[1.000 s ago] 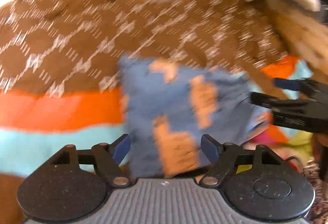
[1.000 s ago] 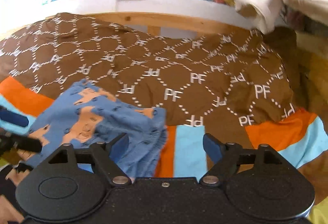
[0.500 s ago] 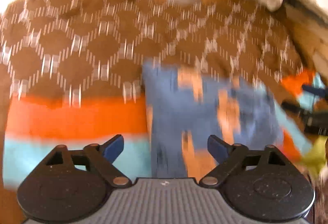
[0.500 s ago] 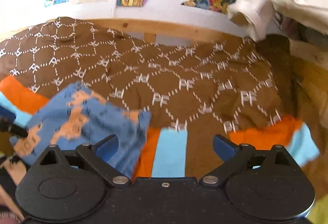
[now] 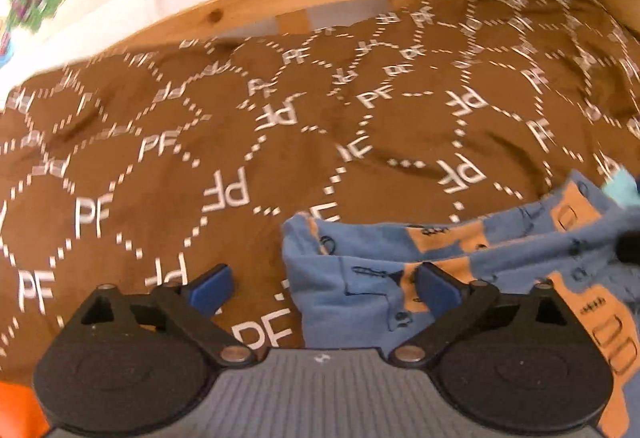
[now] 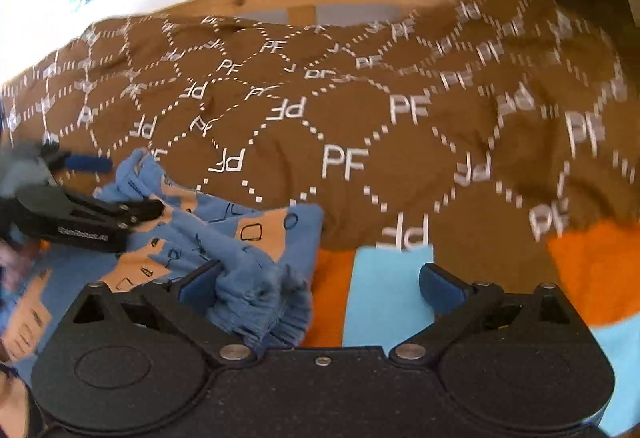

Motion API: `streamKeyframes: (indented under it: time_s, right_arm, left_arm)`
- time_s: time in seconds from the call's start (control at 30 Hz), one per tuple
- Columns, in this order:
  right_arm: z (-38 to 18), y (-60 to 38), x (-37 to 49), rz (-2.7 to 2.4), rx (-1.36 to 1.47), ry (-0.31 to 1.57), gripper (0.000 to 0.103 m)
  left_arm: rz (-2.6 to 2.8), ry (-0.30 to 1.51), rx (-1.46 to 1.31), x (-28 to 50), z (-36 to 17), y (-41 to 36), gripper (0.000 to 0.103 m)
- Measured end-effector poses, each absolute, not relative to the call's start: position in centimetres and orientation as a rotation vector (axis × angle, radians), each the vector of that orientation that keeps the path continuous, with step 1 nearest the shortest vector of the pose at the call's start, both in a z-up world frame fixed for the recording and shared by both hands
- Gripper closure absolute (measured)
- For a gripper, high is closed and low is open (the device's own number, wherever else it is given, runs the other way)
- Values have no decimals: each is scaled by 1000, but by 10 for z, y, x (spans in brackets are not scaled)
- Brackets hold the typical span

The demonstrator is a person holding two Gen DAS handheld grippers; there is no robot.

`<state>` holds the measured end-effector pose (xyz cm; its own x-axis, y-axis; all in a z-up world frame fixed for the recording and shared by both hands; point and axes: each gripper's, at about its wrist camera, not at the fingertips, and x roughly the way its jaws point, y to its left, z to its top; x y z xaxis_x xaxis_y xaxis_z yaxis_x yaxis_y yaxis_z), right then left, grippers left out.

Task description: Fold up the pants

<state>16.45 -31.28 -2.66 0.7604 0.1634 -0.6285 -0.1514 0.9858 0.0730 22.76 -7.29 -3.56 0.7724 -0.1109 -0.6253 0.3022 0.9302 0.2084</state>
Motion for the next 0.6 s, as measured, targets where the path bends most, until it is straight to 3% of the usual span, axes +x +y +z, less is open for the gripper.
streamKeyframes:
  time_s: [0.27,0.43,0.6]
  right_arm:
    - [-1,-319,151,156,86,643,1]
    - [13,-288,138,190,-21,584,1]
    - [-3,-244,128,188,-249,625,1]
  left_arm:
    - [-208,695,212,208,-4,-44,2]
    - [-256,780,112,166,4,-29,0]
    - [-222,878,139,128,-22,-26,1]
